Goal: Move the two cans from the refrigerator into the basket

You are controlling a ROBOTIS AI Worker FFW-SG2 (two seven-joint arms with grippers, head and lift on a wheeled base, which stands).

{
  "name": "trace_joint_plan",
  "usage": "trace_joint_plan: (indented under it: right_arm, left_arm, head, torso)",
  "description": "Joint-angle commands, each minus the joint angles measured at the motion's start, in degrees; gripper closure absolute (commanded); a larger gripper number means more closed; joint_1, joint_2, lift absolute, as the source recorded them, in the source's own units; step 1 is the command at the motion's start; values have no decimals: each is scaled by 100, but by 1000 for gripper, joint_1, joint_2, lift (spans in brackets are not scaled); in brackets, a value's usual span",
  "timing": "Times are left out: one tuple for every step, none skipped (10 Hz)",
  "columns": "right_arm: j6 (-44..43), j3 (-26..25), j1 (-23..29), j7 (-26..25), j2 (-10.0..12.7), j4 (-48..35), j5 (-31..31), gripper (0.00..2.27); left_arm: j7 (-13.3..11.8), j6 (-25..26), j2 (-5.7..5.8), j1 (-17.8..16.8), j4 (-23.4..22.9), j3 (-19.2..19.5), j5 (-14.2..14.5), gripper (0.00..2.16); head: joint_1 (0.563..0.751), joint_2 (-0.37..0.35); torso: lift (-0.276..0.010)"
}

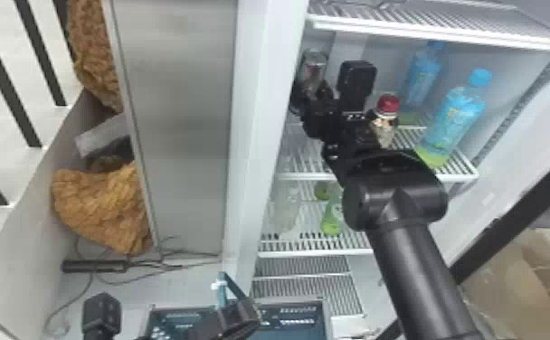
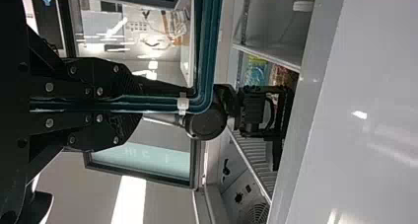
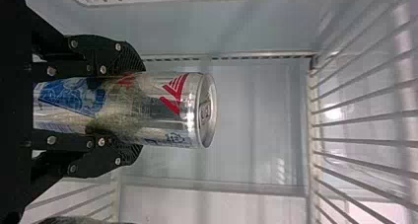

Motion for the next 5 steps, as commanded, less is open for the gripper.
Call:
trace_joint_plan:
  right_arm:
    - [280,0,289,-21,-42,-545,-18,1245]
    - [449,0,472,-30,-69,-854,-52,1245]
    - [603,0,668,-39,-104,-1220,-86,1245]
    - [772,0,879,-39,-139,-1557,-121,1245]
    - [941,0,1076,-39,-174,-1909,-155,1245]
  left_arm:
    - [0,0,-3,4,0,-3,1,1190]
    - [0,0,-3,18,0,-3,1,1190]
    - [0,0,-3,18,0,9,12,1190]
    - [-9,0,-12,18,0,9,12,1190]
    - [0,0,-12,32,0,20,12,1190]
  head:
    - [695,-197]
    - [695,-198]
    - [695,-200]
    - [695,-200]
    - [695,-201]
  torso:
    - [-31]
    - [-31]
    - [-31]
    - [-31]
    - [-31]
